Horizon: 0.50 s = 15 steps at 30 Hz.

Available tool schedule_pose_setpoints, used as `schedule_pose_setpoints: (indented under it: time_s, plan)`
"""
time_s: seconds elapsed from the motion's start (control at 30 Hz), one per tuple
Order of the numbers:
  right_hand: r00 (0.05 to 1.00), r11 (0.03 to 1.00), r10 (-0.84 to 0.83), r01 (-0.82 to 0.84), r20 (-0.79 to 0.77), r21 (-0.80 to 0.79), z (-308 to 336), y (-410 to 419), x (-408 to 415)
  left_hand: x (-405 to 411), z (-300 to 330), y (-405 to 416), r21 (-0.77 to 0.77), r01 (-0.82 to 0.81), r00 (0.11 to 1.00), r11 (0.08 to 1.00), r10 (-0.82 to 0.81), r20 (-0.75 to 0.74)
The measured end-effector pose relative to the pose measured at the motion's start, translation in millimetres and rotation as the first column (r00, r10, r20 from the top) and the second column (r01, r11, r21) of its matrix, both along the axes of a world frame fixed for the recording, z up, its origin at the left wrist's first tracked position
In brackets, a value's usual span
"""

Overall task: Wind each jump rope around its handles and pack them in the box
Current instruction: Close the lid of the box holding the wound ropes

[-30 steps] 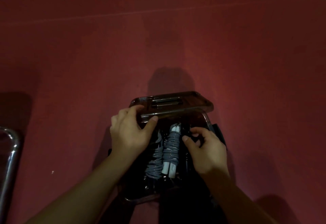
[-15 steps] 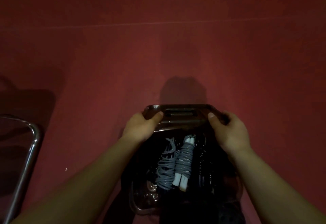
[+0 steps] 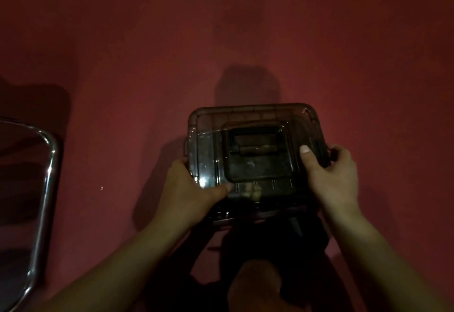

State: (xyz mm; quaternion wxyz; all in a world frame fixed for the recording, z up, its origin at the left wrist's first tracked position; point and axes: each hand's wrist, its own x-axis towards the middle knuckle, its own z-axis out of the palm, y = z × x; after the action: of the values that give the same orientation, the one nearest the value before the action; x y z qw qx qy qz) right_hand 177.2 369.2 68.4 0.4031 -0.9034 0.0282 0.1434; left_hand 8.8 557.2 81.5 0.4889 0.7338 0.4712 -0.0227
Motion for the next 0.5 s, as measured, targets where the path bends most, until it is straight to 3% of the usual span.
schedule_pose_setpoints:
  time_s: [0.13,0.3,0.5]
  plan:
    - [0.998,0.992,0.059,-0.061,-0.017,-0.107,-10,-12,-11,-18,-5,-8,0.108,-0.061,0.997,0.992,0.067,-0.050]
    - [0.991,0.982,0.130,-0.130,-0.015,-0.134,2,-4,-15,-24,0,-8,0.076,-0.220,0.975,0.973,0.222,-0.015]
    - [0.989,0.985,0.149,-0.148,0.008,-0.090,0,-4,-15,-31,-4,1,0.034,-0.183,0.979,0.983,0.185,-0.088]
